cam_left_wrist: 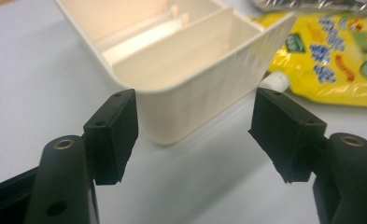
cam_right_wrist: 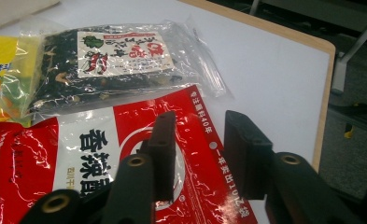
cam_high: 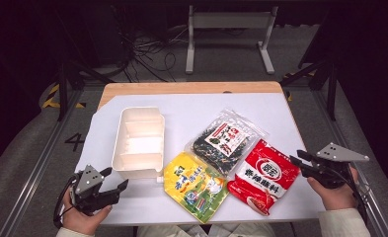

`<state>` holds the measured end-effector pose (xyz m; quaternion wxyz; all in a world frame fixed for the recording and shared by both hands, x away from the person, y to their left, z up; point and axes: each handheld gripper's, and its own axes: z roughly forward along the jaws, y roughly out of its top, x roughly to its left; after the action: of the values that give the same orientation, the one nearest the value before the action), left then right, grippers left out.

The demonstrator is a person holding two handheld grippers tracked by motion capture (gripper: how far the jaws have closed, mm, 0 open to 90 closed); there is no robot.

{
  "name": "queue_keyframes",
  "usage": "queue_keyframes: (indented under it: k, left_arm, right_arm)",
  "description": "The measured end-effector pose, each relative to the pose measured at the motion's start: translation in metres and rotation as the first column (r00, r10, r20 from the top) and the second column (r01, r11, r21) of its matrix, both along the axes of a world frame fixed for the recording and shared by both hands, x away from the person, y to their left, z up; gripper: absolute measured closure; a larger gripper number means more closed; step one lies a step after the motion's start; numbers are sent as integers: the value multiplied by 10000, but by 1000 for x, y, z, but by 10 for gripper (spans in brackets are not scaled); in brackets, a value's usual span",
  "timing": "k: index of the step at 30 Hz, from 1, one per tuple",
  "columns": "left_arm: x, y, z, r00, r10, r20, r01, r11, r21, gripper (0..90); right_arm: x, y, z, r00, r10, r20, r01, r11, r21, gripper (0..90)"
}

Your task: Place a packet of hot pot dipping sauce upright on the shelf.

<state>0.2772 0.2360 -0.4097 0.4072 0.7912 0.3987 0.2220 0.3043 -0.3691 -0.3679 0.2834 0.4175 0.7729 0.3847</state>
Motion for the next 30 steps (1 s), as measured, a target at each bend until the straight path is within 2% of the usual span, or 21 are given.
queue_keyframes:
  k: [1,4,5,6,7,8,9,11,16,21,23,30]
  left_arm:
    - [1,0,0,10000,25,15,-24,9999,-168,309]
    - [1,4,2,9997,206,94,-202,9989,-414,299]
    - [1,6,4,9995,302,103,-296,9981,-539,282]
    - [1,6,4,9995,302,103,-296,9981,-539,277]
    - [2,7,3,9993,361,71,-356,9979,-547,276]
    - [2,7,3,9993,361,71,-356,9979,-547,272]
    - [2,7,3,9991,417,3,-416,9977,-529,269]
    - [4,7,4,9984,538,-143,-543,9978,-371,255]
    - [2,8,6,9983,580,-91,-584,9973,-456,237]
    - [2,10,7,9979,649,-70,-652,9966,-509,217]
    - [2,9,7,9982,603,-5,-603,9968,-519,210]
    - [0,8,9,9985,530,160,-524,9980,-350,195]
  right_arm:
    - [-1,-1,2,9997,221,-135,-219,9997,113,608]
    - [-2,-2,4,9996,222,-155,-220,9997,106,553]
    - [-1,-3,5,9995,166,-271,-162,9997,155,457]
    - [-1,-3,5,9995,166,-271,-162,9997,155,457]
    - [1,-6,5,9993,89,-370,-80,9996,254,394]
    - [1,-6,5,9993,89,-370,-80,9996,254,394]
    - [4,-7,5,9986,-19,-520,33,9996,276,344]
    - [5,-7,6,9981,-62,-612,82,9994,331,319]
    - [9,-7,5,9963,18,-860,17,9992,403,273]
    - [25,-8,-10,9835,-195,-1796,259,9991,331,212]
    - [27,-9,-13,9811,-252,-1921,305,9992,250,210]
    - [42,-11,-39,9593,-532,-2774,579,9983,89,184]
